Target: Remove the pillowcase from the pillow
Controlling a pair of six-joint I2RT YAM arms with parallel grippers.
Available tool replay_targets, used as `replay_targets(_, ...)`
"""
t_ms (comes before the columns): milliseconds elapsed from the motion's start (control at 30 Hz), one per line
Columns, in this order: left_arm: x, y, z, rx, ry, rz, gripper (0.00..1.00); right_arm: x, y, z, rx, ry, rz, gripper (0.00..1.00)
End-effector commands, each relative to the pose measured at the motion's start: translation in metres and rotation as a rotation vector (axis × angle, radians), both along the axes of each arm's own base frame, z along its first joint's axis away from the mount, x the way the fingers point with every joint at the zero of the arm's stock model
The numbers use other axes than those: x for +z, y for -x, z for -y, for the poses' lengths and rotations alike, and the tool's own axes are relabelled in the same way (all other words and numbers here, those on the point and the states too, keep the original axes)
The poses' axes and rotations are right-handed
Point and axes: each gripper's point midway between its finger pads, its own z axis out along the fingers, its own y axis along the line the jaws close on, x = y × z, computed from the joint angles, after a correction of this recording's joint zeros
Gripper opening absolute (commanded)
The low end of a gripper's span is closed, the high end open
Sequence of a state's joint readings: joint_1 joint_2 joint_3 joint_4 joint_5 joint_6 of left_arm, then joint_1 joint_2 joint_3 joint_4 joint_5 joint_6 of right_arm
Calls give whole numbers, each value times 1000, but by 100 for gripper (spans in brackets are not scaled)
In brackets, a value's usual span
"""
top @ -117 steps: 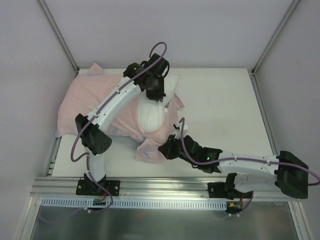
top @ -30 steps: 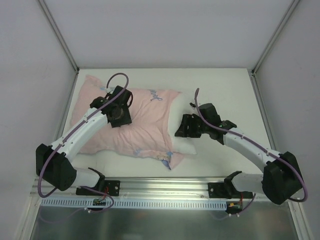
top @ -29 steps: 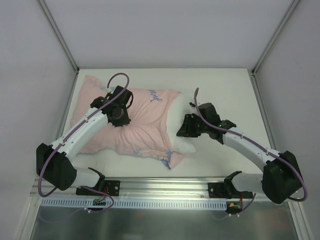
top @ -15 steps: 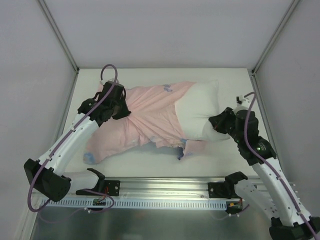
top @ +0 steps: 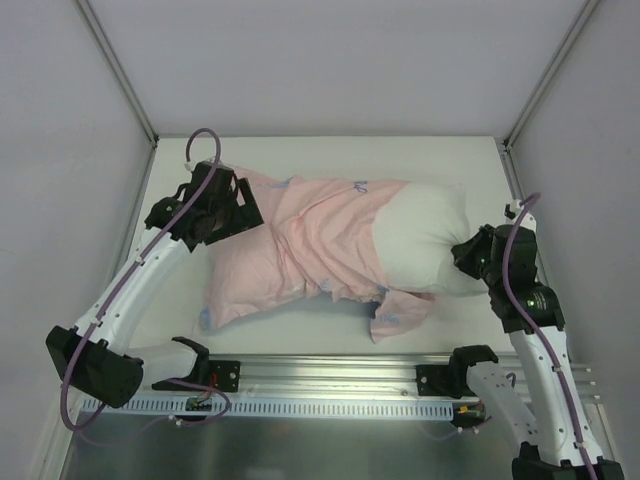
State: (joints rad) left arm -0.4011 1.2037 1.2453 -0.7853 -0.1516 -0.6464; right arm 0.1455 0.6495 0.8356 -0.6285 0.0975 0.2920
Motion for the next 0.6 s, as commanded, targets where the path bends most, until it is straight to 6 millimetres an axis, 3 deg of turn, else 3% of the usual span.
replay_targets(0,-11,6,-31,91,-63,-22,88,17,-12,24,-85,71,63,1)
replay_targets(100,-22,23,-46,119,-60,-29,96,19,-19,27,-78,92,49,1)
replay_targets(133,-35,31,-48,118,-67,-56,99,15,-23,28,-77,99,30,1)
replay_targets(200,-40,41,-43,91,-32,-55,99,17,-32,27,-64,88,35,1)
replay_targets(233,-54,50,-40,72,-20,-90,99,18,-36,27,-59,82,36,1)
replay_targets(333,-67,62,-18,-5,107,-97,99,14,-55,26,-49,61,6,1)
replay_targets(367,-86,74,-13,-31,131,-135,99,18,-61,26,-51,55,12,1)
replay_targets(400,-87,80,-6,-63,176,-125,99,13,-72,26,-55,49,-6,1)
replay_targets(467,-105,87,-4,-61,198,-137,99,18,-85,25,-59,30,1,1)
replay_targets(567,-114,94,2,-78,241,-154,99,8,-101,29,-81,7,-53,0)
